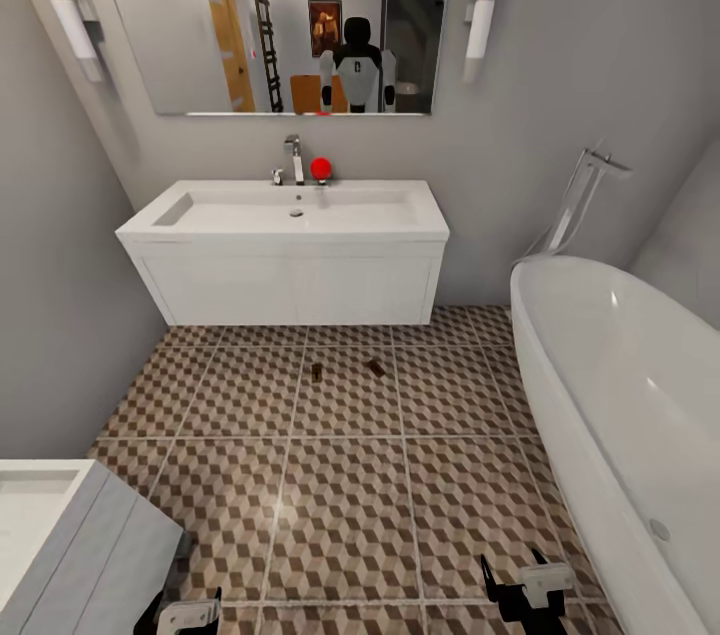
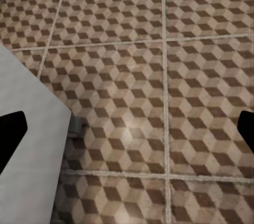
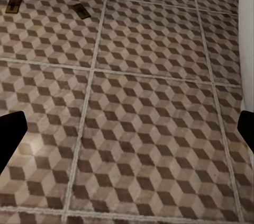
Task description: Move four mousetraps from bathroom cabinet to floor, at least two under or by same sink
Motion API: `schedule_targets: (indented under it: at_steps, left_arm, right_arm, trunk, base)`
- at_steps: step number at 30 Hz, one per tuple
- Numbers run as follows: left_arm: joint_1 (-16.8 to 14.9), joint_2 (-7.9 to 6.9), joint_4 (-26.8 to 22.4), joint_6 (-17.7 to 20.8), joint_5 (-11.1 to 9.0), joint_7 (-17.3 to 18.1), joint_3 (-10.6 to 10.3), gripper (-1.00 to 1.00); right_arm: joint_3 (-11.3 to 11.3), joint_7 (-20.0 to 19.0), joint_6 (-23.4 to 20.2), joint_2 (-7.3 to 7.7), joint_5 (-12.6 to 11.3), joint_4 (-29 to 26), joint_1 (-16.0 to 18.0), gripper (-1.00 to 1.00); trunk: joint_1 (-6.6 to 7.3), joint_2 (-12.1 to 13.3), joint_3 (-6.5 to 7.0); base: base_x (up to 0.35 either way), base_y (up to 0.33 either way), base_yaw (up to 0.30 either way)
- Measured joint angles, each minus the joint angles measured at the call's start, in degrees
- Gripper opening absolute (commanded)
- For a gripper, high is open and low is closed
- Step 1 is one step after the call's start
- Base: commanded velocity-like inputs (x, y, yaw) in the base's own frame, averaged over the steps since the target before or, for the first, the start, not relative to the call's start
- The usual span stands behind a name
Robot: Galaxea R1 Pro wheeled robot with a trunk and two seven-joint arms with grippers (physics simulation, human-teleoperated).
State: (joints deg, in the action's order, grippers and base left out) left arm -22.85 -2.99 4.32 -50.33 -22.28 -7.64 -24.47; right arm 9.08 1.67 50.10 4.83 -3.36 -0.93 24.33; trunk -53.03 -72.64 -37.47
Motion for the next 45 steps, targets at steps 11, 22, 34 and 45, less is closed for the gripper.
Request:
schedule_targets:
  at_steps: [11, 22, 34, 45]
  left_arm:
    - [0.2, 0.2, 0.0, 0.0, 0.0, 0.0, 0.0, 1.0]
    - [0.3, 0.23, 0.0, 0.0, 0.0, 0.0, 0.0, 1.0]
    - [0.4, 0.23, 0.0, 0.0, 0.0, 0.0, 0.0, 1.0]
    - [0.4, 0.23, 0.0, 0.0, 0.0, 0.0, 0.0, 1.0]
  right_arm:
    - [0.0, 0.0, -0.4, 0.0, 0.0, 0.0, 0.0, 1.0]
    - [0.0, 0.0, -0.4, 0.0, 0.0, 0.0, 0.0, 1.0]
    - [0.0, 0.0, -0.4, 0.0, 0.0, 0.0, 0.0, 1.0]
    - [0.0, 0.0, -0.4, 0.0, 0.0, 0.0, 0.0, 1.0]
  trunk:
    - [2.42, 4.4, 1.98]
    - [4.83, 8.8, 3.95]
    - [7.47, 13.6, 6.11]
    - [9.89, 18.1, 8.09]
  base:
    - [0.0, 0.0, 0.0]
    - [0.0, 0.0, 0.0]
    - [0.0, 0.0, 0.0]
    - [0.0, 0.0, 0.0]
